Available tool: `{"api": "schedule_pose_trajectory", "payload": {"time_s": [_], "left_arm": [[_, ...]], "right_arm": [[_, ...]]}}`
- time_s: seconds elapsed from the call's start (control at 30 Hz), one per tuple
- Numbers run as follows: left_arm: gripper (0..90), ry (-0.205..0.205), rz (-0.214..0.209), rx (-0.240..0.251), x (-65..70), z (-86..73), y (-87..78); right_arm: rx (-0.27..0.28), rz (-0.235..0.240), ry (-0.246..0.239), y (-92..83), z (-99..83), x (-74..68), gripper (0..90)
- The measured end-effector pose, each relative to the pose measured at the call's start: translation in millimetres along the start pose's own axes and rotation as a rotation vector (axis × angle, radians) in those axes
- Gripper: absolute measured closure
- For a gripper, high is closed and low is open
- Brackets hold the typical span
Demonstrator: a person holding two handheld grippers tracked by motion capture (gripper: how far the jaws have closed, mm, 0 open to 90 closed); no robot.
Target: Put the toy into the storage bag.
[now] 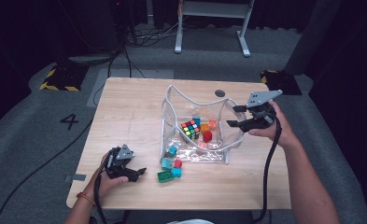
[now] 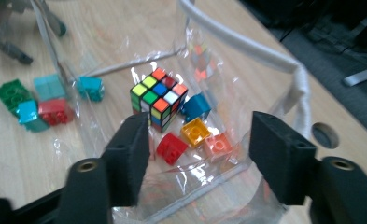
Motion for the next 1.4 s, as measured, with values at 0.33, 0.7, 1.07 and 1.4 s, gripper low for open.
{"api": "schedule_pose_trajectory", "payload": {"time_s": [0.33,0.7,1.07,1.4], "left_arm": [[12.9,0.000,0.000,0.000,0.0,0.0,0.0],[13.0,0.003,0.001,-0.002,0.1,-0.1,-0.2],[13.0,0.005,0.002,-0.002,-0.1,-0.1,-0.3],[13.0,0.003,-0.002,-0.002,0.1,-0.1,-0.1]], "right_arm": [[0.185,-0.055,0.084,-38.0,-15.6,-5.6,30.9],[0.229,-0.079,0.108,-65.0,-64.9,-16.1,31.0],[0.149,-0.014,0.128,-29.7,-121.1,-39.2,32.7],[0.072,0.155,0.128,17.4,-146.1,-80.4,37.1]]}}
Point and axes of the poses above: each handheld gripper's, and its own axes: y roughly forward along the jaws, z roughly out of its top, x roughly to its right, the point moved 3 cm from there along y, roughly forward along the jaws, and after that the axes turned 11 degrees about y, right-handed, at the moved point
